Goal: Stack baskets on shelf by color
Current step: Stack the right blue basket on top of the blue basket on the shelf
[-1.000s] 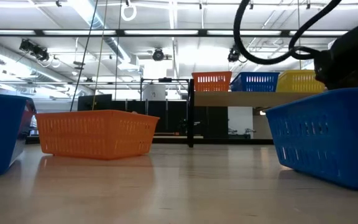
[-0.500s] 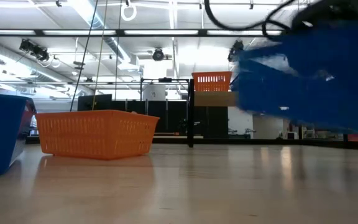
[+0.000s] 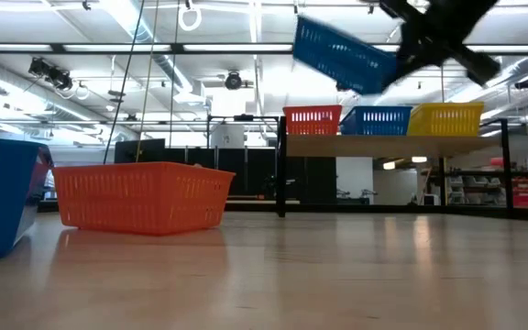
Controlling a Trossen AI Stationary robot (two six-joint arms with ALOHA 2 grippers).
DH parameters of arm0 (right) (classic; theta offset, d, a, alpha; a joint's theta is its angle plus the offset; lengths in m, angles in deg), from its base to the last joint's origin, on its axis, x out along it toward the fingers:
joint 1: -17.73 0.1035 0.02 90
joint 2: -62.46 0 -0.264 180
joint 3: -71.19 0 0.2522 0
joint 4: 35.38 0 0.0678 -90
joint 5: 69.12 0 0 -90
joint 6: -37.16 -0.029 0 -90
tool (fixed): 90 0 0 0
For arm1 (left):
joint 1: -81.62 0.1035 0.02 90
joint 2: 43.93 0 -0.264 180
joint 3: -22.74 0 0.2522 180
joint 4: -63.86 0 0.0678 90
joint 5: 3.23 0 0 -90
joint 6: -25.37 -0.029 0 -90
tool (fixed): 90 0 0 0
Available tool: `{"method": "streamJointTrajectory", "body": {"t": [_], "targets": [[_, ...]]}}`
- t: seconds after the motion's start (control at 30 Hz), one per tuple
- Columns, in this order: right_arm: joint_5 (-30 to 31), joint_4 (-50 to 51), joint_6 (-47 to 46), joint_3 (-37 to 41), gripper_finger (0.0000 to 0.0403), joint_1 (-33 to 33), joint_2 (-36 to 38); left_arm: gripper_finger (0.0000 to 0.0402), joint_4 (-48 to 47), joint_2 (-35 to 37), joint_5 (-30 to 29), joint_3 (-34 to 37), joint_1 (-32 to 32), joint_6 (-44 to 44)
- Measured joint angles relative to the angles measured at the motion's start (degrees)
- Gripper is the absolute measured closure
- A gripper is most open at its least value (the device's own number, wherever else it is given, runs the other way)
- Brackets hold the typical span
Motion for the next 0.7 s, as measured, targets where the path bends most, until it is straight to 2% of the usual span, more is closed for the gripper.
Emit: {"method": "streamJointTrajectory", "body": {"t": [0.17, 0.33, 0.5, 0.7], "targets": [[6.71, -6.39, 1.15, -0.02, 0.0393, -6.89, 2.92, 0.0269, 3.09, 0.00, -0.03, 0.00, 0.13, -3.22], [6.83, -10.85, 3.58, -0.02, 0.0393, -13.00, 3.89, 0.0269, 4.93, 0.00, -0.02, 0.00, 0.91, -6.26], [9.53, -16.97, 4.87, -0.05, 0.0392, -16.16, 4.36, 0.0269, 7.89, 0.28, 0.22, 0.00, 0.38, -8.73], [10.60, -14.28, 0.49, -0.07, 0.0392, -18.33, 4.87, 0.0269, 8.26, 0.28, -0.37, 0.00, 0.47, -11.65]]}}
